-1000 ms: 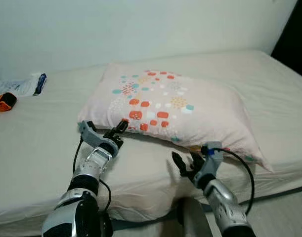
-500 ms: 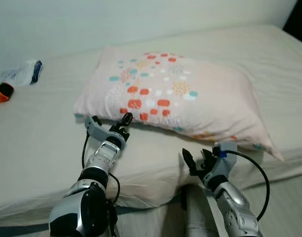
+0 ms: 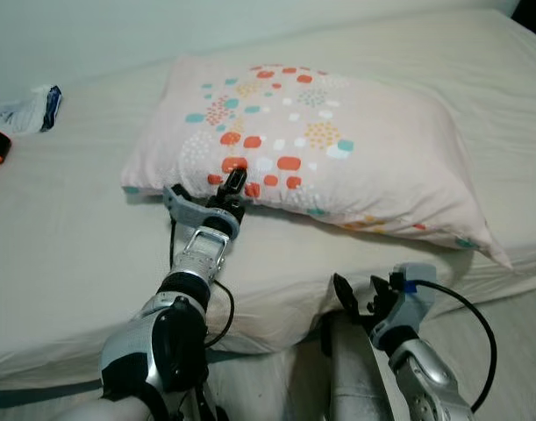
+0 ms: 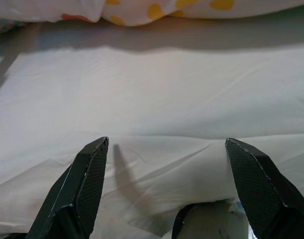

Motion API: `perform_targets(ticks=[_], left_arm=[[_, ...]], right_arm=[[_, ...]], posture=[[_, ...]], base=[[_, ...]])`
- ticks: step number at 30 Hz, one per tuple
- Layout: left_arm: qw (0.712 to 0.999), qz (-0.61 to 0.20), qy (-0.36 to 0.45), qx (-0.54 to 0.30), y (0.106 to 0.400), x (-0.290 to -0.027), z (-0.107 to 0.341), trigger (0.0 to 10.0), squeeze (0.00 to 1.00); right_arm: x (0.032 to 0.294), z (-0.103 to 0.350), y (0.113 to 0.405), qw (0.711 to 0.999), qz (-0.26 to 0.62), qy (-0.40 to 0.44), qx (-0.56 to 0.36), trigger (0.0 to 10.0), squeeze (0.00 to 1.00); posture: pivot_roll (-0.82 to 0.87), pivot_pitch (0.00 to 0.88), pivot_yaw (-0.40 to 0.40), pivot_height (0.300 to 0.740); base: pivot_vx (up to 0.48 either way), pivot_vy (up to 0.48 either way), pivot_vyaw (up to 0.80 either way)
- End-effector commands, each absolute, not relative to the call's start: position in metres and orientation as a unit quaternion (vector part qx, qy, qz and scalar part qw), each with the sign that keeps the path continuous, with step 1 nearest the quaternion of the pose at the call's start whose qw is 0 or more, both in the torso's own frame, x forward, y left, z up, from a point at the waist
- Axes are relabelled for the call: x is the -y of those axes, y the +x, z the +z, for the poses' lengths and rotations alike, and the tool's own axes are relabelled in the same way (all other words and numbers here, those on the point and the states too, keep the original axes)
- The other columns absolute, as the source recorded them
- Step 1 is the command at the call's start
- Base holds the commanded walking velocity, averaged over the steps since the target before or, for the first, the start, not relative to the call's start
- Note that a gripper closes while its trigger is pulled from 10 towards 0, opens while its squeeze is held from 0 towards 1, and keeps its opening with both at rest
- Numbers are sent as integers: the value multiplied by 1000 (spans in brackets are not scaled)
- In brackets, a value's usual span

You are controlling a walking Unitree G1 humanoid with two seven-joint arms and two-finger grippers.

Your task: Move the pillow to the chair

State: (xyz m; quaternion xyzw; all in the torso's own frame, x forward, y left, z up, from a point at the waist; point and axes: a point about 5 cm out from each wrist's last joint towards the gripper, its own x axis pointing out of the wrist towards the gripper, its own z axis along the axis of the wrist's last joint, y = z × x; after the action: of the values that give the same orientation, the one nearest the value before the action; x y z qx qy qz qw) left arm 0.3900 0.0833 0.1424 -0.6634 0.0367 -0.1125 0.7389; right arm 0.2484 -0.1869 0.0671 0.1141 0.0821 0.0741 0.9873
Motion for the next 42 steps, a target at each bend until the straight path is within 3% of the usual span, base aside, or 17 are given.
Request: perform_targets(ticks=[1,5,13,21,30,31,32,33,42], left_arm=[[720,-113,-684,-26,391,-87,144,10000,0],[708,-96,-699,-17,392,-92,145,10000,0],[719,-100,-688,-25,392,-81,146,10000,0],[770,-85,-632,-19,398,-67,164,10000,0],[788,-134,-600,-34,397,-46,175,10000,0],[793,-144,-591,-33,396,-43,175,7647,0],[793,-144,-591,-33,396,-43,175,7647,0],[796,-144,-587,-32,396,-42,175,0,0],[817,-108,-566,-32,398,-56,169,0,0]], right_arm=[[185,65,245,986,74,120,-93,10000,0],[186,65,245,986,74,119,-94,10000,0],[187,68,246,986,74,114,-97,10000,0],[193,74,248,989,61,107,-88,10000,0],[196,73,248,989,54,104,-90,10000,0],[196,73,249,989,54,104,-91,10000,0],[196,73,249,989,54,104,-91,10000,0],[195,73,249,989,53,104,-92,10000,0],[195,70,252,989,52,101,-96,10000,0]], posture=[[-277,329,115,565],[-275,329,111,565],[-280,325,105,565],[-294,320,109,565],[-288,320,110,565],[-289,319,110,565],[-289,319,110,565],[-290,319,109,565],[-274,310,106,565]], base=[[0,0,0],[0,0,0],[0,0,0],[0,0,0],[0,0,0],[0,0,0],[0,0,0],[0,0,0],[0,0,0]])
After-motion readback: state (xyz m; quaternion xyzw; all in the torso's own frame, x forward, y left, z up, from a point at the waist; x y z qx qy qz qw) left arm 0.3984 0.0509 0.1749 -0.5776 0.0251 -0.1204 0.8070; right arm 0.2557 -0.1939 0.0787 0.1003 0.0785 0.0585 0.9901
